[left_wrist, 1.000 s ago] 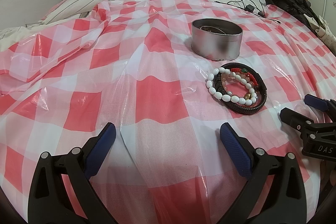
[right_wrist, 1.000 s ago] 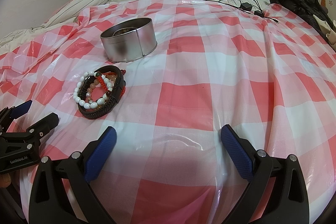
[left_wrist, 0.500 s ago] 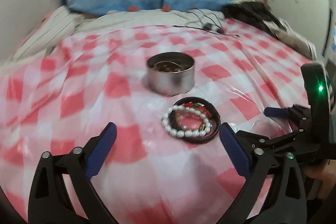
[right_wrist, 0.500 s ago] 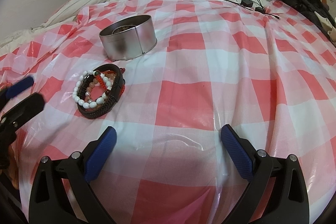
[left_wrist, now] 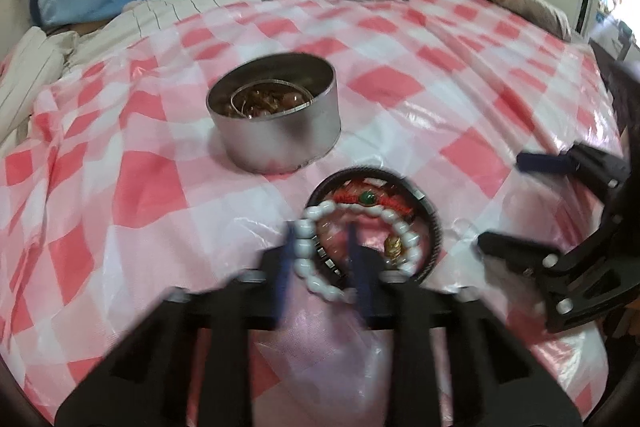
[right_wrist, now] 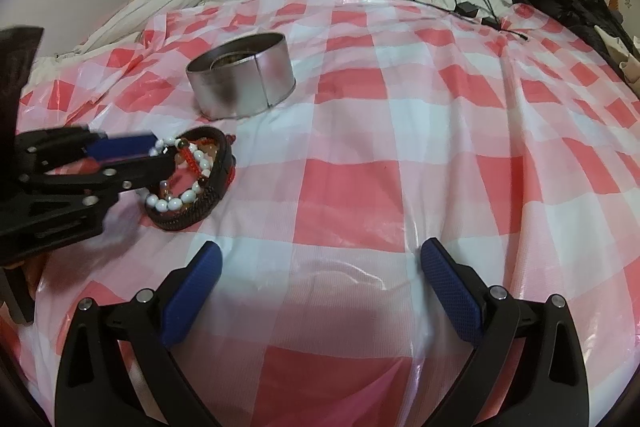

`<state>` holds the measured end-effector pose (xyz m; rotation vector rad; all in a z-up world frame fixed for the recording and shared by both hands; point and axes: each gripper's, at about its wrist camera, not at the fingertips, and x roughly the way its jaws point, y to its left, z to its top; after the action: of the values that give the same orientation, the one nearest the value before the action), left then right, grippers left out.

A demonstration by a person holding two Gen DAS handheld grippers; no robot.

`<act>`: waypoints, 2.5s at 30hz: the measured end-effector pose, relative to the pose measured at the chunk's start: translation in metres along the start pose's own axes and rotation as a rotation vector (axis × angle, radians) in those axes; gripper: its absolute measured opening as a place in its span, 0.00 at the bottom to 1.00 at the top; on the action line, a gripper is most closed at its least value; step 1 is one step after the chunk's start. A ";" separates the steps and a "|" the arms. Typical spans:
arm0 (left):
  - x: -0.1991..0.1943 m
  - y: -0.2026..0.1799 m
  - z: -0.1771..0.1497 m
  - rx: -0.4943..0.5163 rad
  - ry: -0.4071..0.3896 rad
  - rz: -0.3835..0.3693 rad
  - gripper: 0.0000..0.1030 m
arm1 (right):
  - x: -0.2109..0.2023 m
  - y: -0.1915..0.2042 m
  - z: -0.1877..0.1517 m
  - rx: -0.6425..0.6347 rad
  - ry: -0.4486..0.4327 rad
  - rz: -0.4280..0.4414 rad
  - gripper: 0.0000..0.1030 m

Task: Organize jewelry
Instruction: 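Grasp the white beaded bracelet with the left gripper, then grasp the red cord bracelet with the right gripper while the left gripper lifts the white bracelet, then lower both held bracelets into the silver tin and open both grippers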

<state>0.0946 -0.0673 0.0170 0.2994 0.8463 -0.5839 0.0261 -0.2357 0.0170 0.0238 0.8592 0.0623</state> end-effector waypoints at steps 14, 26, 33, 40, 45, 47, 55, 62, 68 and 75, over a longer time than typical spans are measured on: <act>-0.050 0.030 0.011 -0.083 -0.044 -0.024 0.06 | -0.012 0.059 0.028 -0.240 -0.054 0.301 0.61; -0.072 0.053 0.017 -0.160 -0.123 -0.022 0.06 | 0.024 0.065 0.045 -0.271 0.066 0.374 0.35; -0.071 0.052 0.017 -0.162 -0.120 -0.028 0.06 | 0.019 0.044 0.052 -0.159 0.045 0.499 0.07; -0.080 0.048 0.023 -0.185 -0.171 -0.086 0.06 | -0.018 -0.001 0.080 0.090 -0.112 0.814 0.07; -0.083 0.042 0.048 -0.170 -0.201 -0.112 0.06 | -0.021 -0.017 0.099 0.138 -0.143 0.820 0.07; -0.081 0.039 0.065 -0.156 -0.214 -0.118 0.06 | -0.020 -0.021 0.107 0.140 -0.146 0.808 0.07; -0.031 0.053 0.109 -0.216 -0.211 -0.163 0.07 | 0.000 -0.028 0.142 0.116 -0.149 0.748 0.07; 0.008 0.089 0.083 -0.338 -0.083 -0.044 0.31 | 0.053 0.014 0.159 -0.038 -0.062 0.587 0.07; -0.034 0.089 0.050 -0.335 -0.114 0.000 0.41 | 0.050 0.019 0.135 -0.078 -0.037 0.483 0.26; -0.064 0.041 0.000 -0.290 -0.117 0.000 0.56 | 0.009 -0.007 0.067 0.012 0.003 0.460 0.33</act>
<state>0.0857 -0.0108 0.0674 0.0010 0.8058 -0.4666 0.0837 -0.2418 0.0537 0.2327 0.8439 0.4886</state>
